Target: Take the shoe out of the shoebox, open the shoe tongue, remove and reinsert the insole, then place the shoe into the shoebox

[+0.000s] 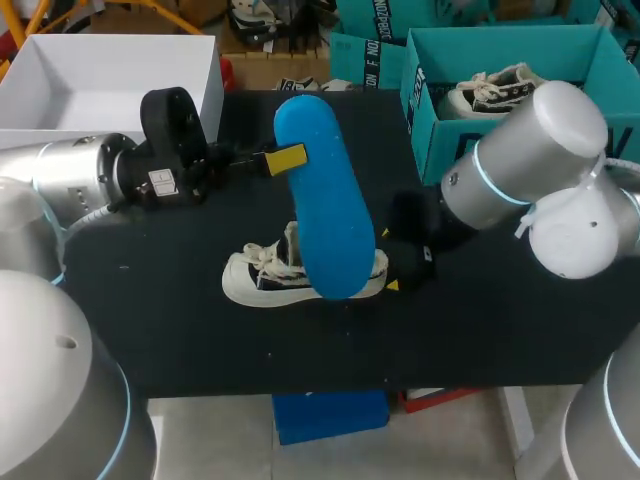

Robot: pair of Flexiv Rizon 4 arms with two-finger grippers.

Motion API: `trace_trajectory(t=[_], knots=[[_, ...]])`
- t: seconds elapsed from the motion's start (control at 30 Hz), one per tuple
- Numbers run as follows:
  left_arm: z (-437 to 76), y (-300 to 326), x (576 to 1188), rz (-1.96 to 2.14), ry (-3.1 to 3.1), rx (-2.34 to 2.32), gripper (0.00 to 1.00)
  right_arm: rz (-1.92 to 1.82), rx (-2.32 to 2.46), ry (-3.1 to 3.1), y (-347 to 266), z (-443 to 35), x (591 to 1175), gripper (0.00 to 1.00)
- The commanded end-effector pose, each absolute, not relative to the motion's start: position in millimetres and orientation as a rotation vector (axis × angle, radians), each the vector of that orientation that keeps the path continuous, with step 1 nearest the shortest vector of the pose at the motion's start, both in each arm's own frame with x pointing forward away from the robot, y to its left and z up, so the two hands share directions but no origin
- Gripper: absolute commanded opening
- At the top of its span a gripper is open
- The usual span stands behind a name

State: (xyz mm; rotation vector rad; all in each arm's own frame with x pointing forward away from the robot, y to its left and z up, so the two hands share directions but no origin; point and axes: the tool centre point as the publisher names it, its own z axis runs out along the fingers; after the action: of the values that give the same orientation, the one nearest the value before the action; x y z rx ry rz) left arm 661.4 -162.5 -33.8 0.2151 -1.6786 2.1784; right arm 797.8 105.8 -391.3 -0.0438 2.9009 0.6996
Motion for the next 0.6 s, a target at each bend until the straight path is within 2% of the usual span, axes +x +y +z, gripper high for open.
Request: trace_trajectory(t=[0.03,0.6], knots=[[-35,-164,661,2.183,-1.678,0.216,0.00,1.039,-0.074,2.810,99,-399,801,1.00],[-35,-164,661,2.183,-1.678,0.216,0.00,1.232,-0.115,2.786,91,-422,816,1.00]])
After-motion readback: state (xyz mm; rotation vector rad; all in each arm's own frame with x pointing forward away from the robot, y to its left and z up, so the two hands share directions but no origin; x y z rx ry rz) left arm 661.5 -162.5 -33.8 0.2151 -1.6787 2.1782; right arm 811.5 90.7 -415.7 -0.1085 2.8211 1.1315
